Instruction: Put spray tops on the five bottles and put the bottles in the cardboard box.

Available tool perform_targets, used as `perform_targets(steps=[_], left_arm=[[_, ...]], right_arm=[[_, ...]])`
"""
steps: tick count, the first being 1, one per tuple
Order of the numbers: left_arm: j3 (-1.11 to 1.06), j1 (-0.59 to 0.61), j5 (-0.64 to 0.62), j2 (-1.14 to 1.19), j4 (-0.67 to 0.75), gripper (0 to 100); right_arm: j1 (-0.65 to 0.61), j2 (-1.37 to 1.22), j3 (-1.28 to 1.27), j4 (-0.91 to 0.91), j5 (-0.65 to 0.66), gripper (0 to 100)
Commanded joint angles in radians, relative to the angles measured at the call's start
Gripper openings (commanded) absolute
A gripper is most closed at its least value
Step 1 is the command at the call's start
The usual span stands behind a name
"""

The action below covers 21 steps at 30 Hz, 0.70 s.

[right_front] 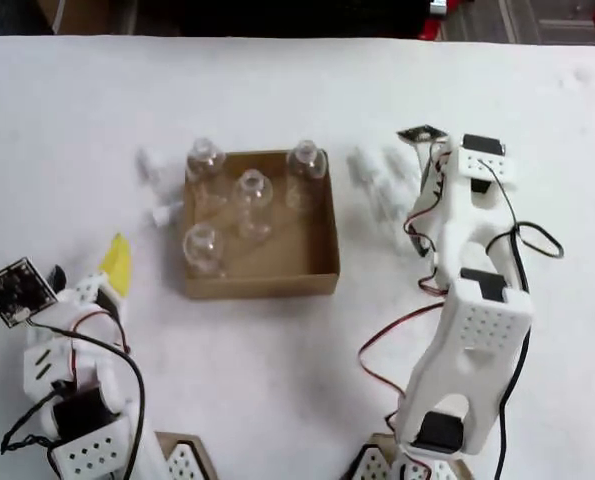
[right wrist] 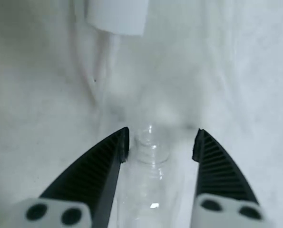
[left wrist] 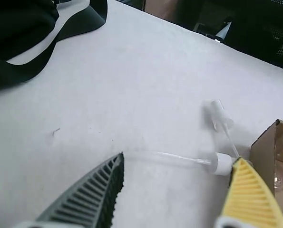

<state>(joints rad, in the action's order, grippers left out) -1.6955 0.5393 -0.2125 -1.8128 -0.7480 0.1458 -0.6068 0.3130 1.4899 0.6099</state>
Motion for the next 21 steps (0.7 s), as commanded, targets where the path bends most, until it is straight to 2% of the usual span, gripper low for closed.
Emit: perform_targets(steps=[1,7,12,14,18,21], left_arm=[[0.003,-0.012,0.014,-0.015,-0.011,33],[0.003,-0.012,0.014,-0.015,-0.011,33],[0.003,-0.012,0.014,-0.015,-0.011,33],[0.003,-0.012,0.014,-0.015,-0.011,33],[0.003,-0.012,0.014,-0.015,-0.011,33],[0.003,-0.012,0.014,-0.015,-0.011,33]], right_arm=[[0.004,-0.002,0.081,-0.004,0.017,14.4],[0.002,-0.008,0.098,-0.010,0.023,6.9],[0.005,0.013,0.098,-0.002,0.023,5.7],[0.007,0.016,0.100,0.016,0.025,7.4],[0.004,0.018,0.100,0.047,0.025,18.5],[0.007,0.018,0.100,0.045,0.026,18.8]])
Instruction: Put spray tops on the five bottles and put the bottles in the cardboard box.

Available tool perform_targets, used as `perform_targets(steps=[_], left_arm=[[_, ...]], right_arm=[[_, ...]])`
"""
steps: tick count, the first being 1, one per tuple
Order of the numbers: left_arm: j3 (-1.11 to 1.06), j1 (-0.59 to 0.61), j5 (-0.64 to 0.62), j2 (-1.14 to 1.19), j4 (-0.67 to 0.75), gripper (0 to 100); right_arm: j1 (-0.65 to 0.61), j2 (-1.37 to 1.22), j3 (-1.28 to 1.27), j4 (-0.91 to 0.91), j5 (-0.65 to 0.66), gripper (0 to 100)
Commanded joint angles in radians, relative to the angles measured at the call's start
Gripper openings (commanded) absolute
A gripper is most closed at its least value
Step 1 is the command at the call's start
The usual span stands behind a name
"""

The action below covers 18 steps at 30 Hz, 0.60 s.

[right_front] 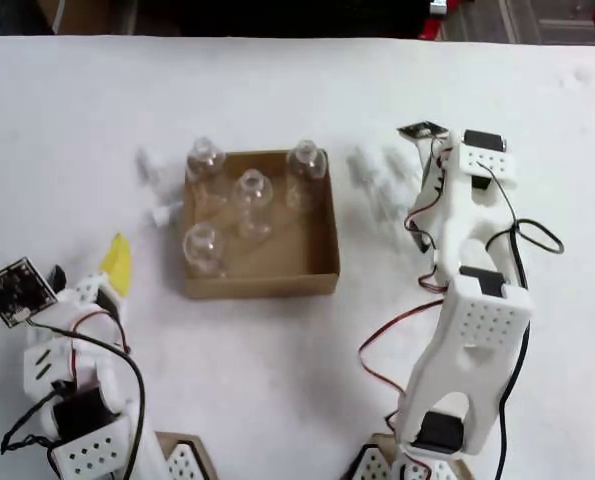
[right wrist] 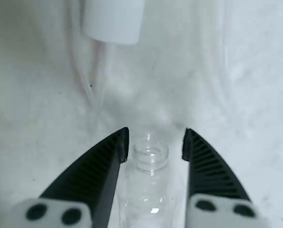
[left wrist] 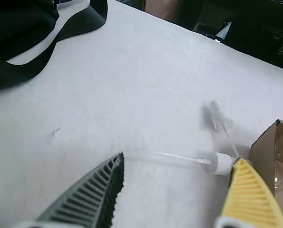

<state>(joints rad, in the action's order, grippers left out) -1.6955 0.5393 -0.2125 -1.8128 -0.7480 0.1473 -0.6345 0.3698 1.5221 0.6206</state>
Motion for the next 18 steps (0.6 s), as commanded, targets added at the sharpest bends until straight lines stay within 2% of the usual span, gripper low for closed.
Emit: perform_targets(steps=[1,15,18], left_arm=[[0.003,-0.012,0.014,-0.015,-0.011,33],[0.003,-0.012,0.014,-0.015,-0.011,33],[0.003,-0.012,0.014,-0.015,-0.011,33]], right_arm=[[0.005,0.045,0.043,0.013,0.015,17.6],[0.019,0.044,0.118,0.056,0.008,1.5],[0.022,0.044,0.118,0.056,0.009,1.6]])
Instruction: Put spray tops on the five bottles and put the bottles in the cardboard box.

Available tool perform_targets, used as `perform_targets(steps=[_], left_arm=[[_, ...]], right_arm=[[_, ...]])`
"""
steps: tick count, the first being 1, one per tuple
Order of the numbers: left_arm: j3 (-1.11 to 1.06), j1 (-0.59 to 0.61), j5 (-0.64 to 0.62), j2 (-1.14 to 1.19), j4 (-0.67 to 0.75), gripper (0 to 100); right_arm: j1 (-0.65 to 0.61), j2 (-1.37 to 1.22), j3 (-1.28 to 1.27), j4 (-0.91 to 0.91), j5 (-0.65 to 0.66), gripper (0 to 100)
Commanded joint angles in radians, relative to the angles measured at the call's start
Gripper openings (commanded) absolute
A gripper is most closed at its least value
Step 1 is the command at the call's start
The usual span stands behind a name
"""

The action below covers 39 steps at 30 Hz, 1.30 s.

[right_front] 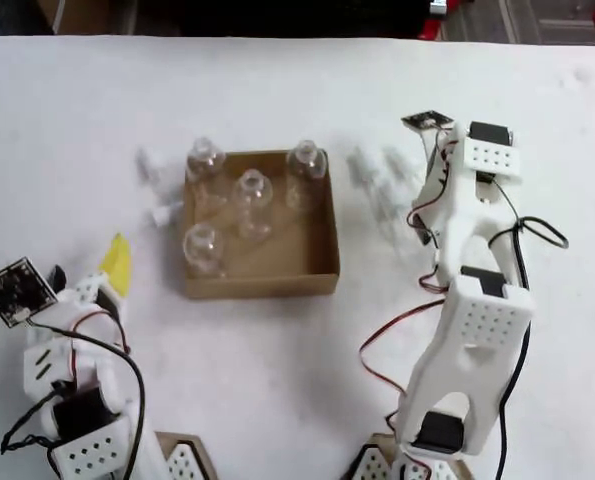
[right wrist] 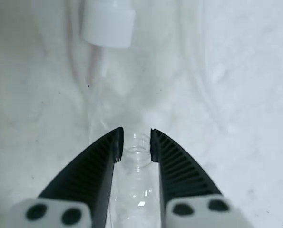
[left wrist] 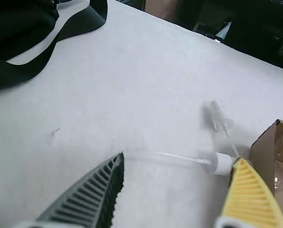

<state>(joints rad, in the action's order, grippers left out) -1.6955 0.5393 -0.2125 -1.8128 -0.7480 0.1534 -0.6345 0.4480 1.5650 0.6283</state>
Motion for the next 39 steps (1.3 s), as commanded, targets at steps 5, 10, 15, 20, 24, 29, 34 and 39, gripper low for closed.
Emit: perform_targets(steps=[5,10,15,20,24,29,34,39], left_arm=[[0.003,-0.012,0.014,-0.015,-0.011,33],[0.003,-0.013,0.014,-0.015,-0.011,33],[0.003,-0.013,0.014,-0.015,-0.011,33],[0.003,-0.013,0.014,-0.015,-0.011,32],[0.003,-0.013,0.014,-0.015,-0.011,32],[0.003,-0.013,0.014,-0.015,-0.011,32],[0.003,-0.013,0.014,-0.015,-0.011,32],[0.003,-0.013,0.014,-0.015,-0.011,32]], right_arm=[[0.010,0.048,0.054,0.038,0.000,1.6],[0.010,0.108,0.132,0.119,-0.002,1.6],[0.010,0.209,0.169,0.154,-0.018,1.6],[0.010,0.297,0.169,0.156,-0.055,1.6],[0.010,0.357,0.163,0.160,-0.055,1.6],[0.001,0.495,0.061,0.157,-0.057,1.6],[-0.007,0.625,-0.040,0.145,-0.057,1.6],[-0.002,0.742,-0.201,0.073,-0.058,1.7]])
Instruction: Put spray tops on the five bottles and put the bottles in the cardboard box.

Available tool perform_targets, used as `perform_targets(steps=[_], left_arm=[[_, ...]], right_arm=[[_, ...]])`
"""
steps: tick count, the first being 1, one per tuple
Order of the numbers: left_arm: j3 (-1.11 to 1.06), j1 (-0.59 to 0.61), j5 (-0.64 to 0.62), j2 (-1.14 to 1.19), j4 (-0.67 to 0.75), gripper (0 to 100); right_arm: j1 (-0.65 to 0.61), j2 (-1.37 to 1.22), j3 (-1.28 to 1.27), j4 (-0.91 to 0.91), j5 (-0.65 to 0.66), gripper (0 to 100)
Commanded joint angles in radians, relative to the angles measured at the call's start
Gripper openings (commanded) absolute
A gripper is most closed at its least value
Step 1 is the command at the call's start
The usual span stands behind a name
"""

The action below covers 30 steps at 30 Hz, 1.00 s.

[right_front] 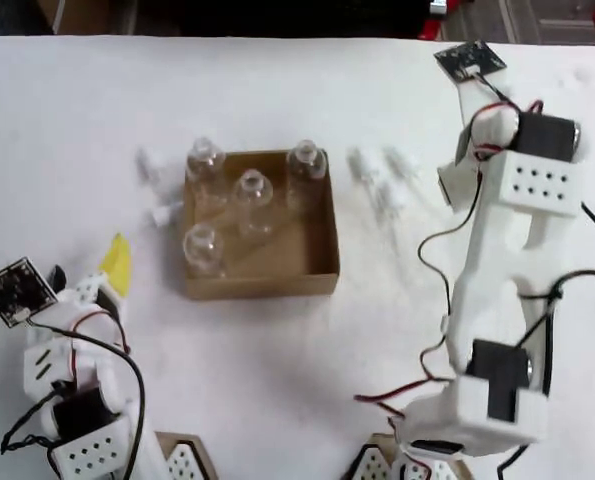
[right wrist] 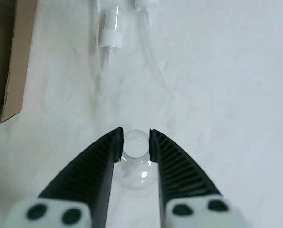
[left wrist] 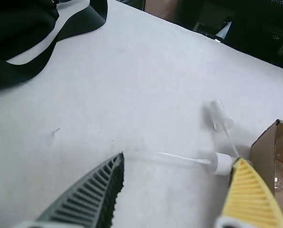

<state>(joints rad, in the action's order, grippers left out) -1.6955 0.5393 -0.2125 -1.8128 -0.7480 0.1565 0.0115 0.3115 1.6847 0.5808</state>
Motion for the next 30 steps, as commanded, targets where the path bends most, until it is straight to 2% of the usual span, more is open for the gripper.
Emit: perform_targets(steps=[1,8,13,17,21,24,30], left_arm=[[0.003,-0.013,0.014,-0.015,-0.011,32],[0.003,-0.012,0.014,-0.015,-0.011,32],[0.003,-0.012,0.014,-0.015,-0.011,32],[0.003,-0.012,0.014,-0.015,-0.011,32],[0.003,-0.012,0.014,-0.015,-0.011,32],[0.003,-0.012,0.014,-0.015,-0.011,32],[0.003,-0.012,0.014,-0.015,-0.011,32]], right_arm=[[-0.005,0.127,-0.112,-0.077,-0.020,1.7],[-0.050,0.433,-0.410,-0.325,-0.106,1.6],[-0.170,0.561,-0.368,-0.323,-0.180,1.6],[-0.272,0.572,-0.290,-0.291,-0.296,1.6],[-0.432,0.595,-0.296,-0.312,-0.390,1.7],[-0.521,0.641,-0.414,-0.444,-0.413,1.7],[-0.578,0.766,-0.789,-0.829,-0.414,1.6]])
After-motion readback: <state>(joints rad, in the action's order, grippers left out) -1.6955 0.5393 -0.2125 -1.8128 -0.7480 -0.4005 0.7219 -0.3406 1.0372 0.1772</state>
